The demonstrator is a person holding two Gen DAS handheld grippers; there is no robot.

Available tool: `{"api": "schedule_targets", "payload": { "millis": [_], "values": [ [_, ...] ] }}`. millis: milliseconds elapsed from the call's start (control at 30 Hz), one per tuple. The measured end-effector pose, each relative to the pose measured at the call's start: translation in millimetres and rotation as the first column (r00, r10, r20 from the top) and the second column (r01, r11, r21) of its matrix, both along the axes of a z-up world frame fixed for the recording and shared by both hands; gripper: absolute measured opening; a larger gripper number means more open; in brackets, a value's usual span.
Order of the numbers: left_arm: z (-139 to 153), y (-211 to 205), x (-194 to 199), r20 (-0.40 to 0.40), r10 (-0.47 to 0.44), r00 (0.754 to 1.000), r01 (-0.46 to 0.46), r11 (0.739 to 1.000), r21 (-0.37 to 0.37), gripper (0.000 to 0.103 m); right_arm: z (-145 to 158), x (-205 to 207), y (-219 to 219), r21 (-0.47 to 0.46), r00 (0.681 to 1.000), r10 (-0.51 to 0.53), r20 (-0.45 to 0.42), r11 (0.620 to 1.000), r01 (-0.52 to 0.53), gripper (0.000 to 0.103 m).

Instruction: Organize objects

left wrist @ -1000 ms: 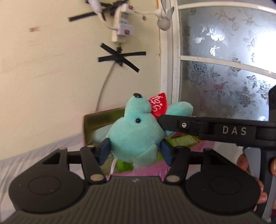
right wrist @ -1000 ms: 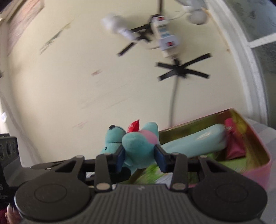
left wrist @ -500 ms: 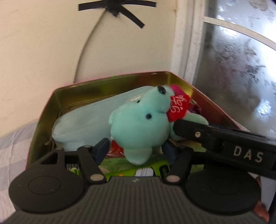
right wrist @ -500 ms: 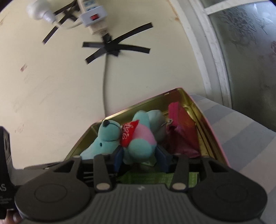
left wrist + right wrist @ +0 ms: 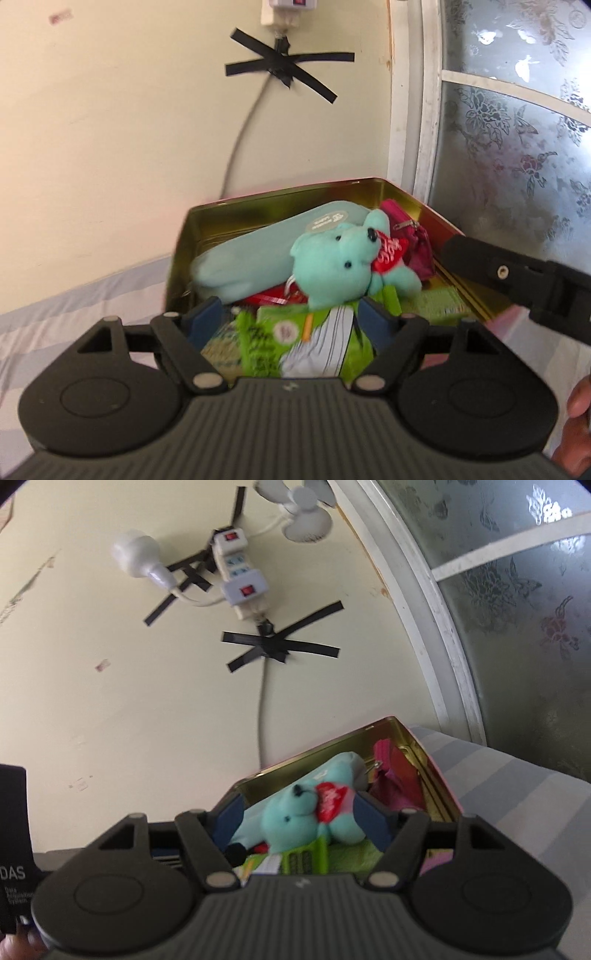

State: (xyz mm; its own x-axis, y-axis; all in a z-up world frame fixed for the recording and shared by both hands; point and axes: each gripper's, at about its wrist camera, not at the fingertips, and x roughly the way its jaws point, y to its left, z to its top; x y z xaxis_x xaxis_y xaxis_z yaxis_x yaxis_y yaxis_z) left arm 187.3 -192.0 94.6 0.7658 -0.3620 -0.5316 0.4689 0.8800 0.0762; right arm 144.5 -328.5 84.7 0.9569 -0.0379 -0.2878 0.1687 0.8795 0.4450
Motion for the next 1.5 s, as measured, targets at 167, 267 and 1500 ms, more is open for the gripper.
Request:
{"api": "schedule_targets", "payload": {
  "millis": [167,267,1500],
  "values": [
    [2,25,-31,0.028,0.041,0.999,-0.041,0.999,-0.016,0.094,6,-30,22,-0.022,1.0,0.0,0.019,1.0,0.0,0.073],
    [0,40,-48,0.038,0.066,0.997,-0.065,0.998,-0.023,0.096,4,-47,32,-0.007,1.0,0.012,0.018,1.0,-0.012,0.075],
    [-47,81,-133,0.087,0.305,0.948,-0.315,0.937,0.148,0.103,-7,-114,73,0.018,0.997,0.072,-0.004,0.997,-0.072,0.094]
  ]
}}
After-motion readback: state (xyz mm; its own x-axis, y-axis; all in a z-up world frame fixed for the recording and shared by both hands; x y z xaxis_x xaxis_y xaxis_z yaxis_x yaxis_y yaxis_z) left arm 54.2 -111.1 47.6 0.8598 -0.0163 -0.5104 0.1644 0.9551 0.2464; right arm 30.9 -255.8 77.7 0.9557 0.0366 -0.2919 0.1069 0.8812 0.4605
